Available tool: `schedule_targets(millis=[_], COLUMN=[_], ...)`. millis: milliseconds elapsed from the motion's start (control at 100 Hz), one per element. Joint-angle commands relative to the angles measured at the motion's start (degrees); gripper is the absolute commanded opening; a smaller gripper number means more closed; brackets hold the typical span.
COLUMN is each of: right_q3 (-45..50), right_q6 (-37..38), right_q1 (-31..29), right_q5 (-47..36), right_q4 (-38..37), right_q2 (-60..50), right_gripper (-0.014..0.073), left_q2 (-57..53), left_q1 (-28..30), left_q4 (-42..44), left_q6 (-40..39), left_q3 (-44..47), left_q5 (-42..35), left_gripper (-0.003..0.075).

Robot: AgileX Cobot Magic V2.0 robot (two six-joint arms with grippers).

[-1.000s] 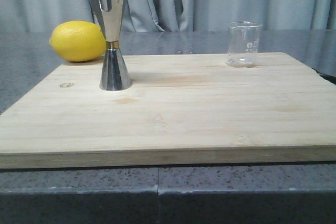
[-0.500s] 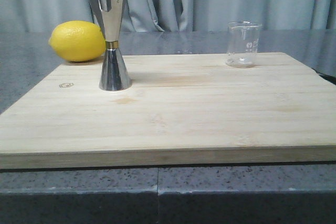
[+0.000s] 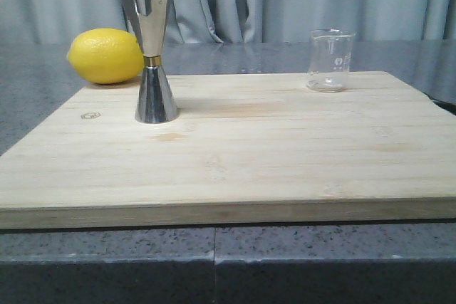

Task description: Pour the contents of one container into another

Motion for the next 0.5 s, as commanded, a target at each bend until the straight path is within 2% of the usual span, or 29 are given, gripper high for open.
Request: schedule_targets(millis=[0, 210, 340, 490], right_q3=[-1.6, -1.6, -1.6, -1.6], right_q6=[0.0, 0.0, 0.0, 0.0], right_q1=[-0.2, -0.2, -0.2, -0.2], right_q5=[0.1, 0.1, 0.1, 0.1], right_q4=[-0.1, -0.1, -0.1, -0.1], right_q2=[0.5, 0.5, 0.5, 0.5], right_gripper=[-0.005, -0.005, -0.005, -0.005], left_q2=[-0.4, -4.7, -8.1, -11.5], left_q1=[-1.4, -2.0, -1.9, -1.9], left_q4=[-18.3, -39.8, -44.9, -47.9], left_q6=[19.7, 42.4, 45.9, 47.8], left_q3=[-0.9, 3.3, 6.9, 11.9], left_q5=[1.3, 2.4, 1.7, -4.6], left_gripper=[-0.0019, -0.0019, -0.0019, -0.0019])
